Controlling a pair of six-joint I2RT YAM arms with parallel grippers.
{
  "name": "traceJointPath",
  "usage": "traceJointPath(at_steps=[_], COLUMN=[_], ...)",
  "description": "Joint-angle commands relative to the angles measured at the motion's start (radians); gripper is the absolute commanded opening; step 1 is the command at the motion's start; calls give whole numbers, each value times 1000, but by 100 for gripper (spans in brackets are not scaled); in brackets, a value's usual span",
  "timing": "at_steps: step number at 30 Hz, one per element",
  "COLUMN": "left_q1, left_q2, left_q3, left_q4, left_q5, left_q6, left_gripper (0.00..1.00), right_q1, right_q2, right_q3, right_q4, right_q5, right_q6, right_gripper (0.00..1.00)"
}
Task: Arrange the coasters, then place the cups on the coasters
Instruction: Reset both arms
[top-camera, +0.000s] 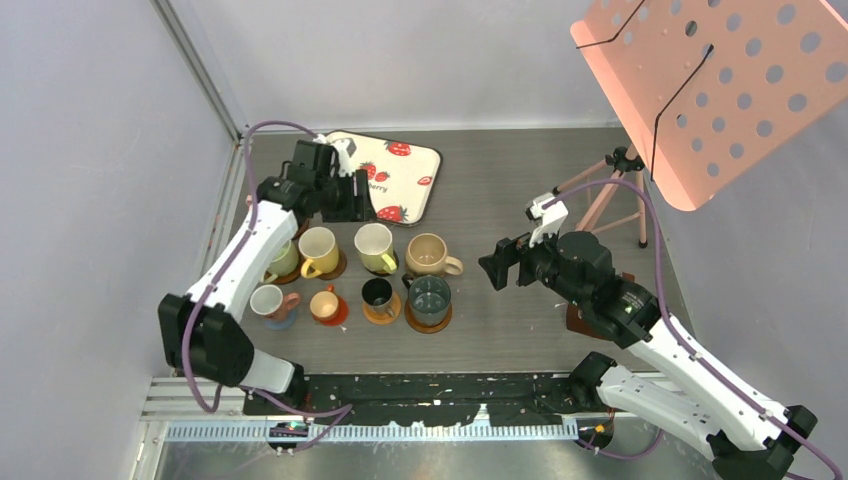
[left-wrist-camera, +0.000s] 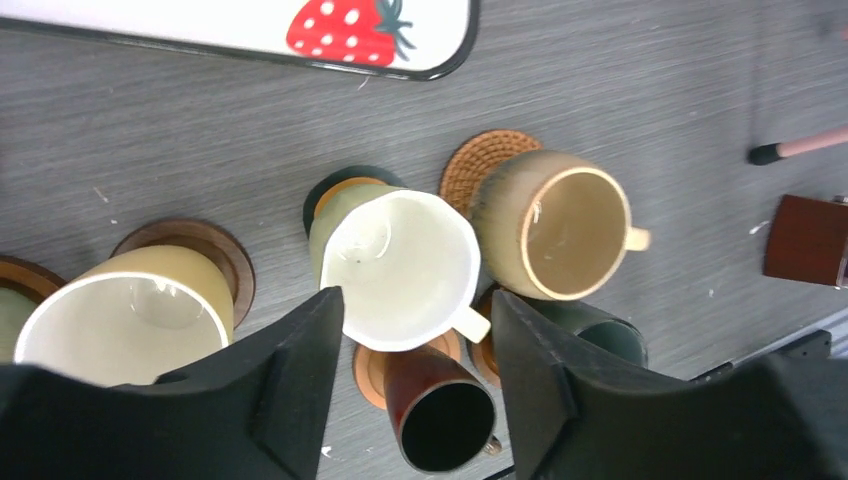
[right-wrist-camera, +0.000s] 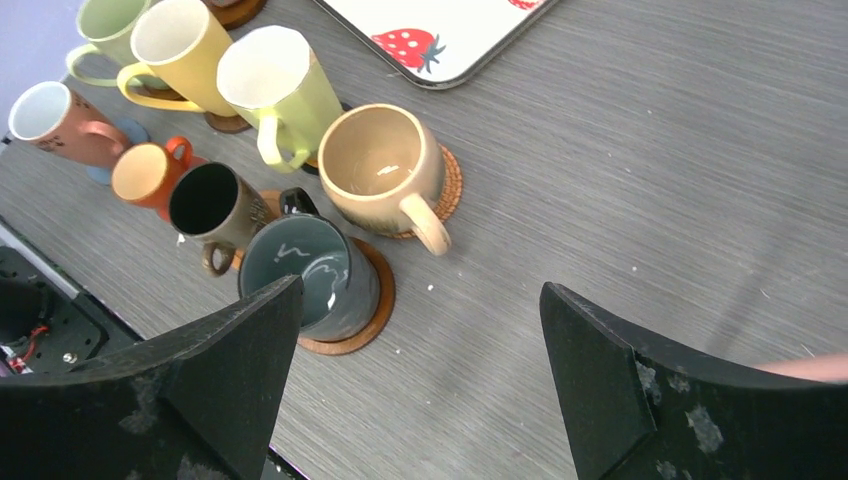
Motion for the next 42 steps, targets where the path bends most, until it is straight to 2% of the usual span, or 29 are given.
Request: traceJointPath(at_steps=[1, 9, 12, 14, 15, 24, 31, 42], left_q1=[-5, -4, -4, -4, -4, -5, -4, -4], left_q2=[-150, -379, -455, -505, -537, -684, -756, -843], left_q3=[39, -80, -141, -188, -211, -338, -382, -429], left_q4=[-30, -55, -59, -51, -42, 11, 46, 105], left_q5=[54, 41, 44, 51, 55, 59, 77, 91], left_q6=[13, 77, 98, 110, 113, 107, 77, 78], left_gripper=[61, 76, 84, 97, 99, 99, 99, 99], right_q1=[3, 3, 4, 4, 4, 4, 4, 4], right_q2=[-18, -71, -98, -113, -117, -119, -134, -157], right_q3=[51, 132, 157, 159, 158, 182, 171, 168], right_q4=[-49, -153, -178, -187, -189, -235, -247, -234], right_q5=[81, 273, 318, 353, 382, 471, 454, 440], right_q6=[23, 100, 143, 161, 168, 226, 286, 251], right_gripper=[95, 95, 95, 95, 95, 95, 95, 95])
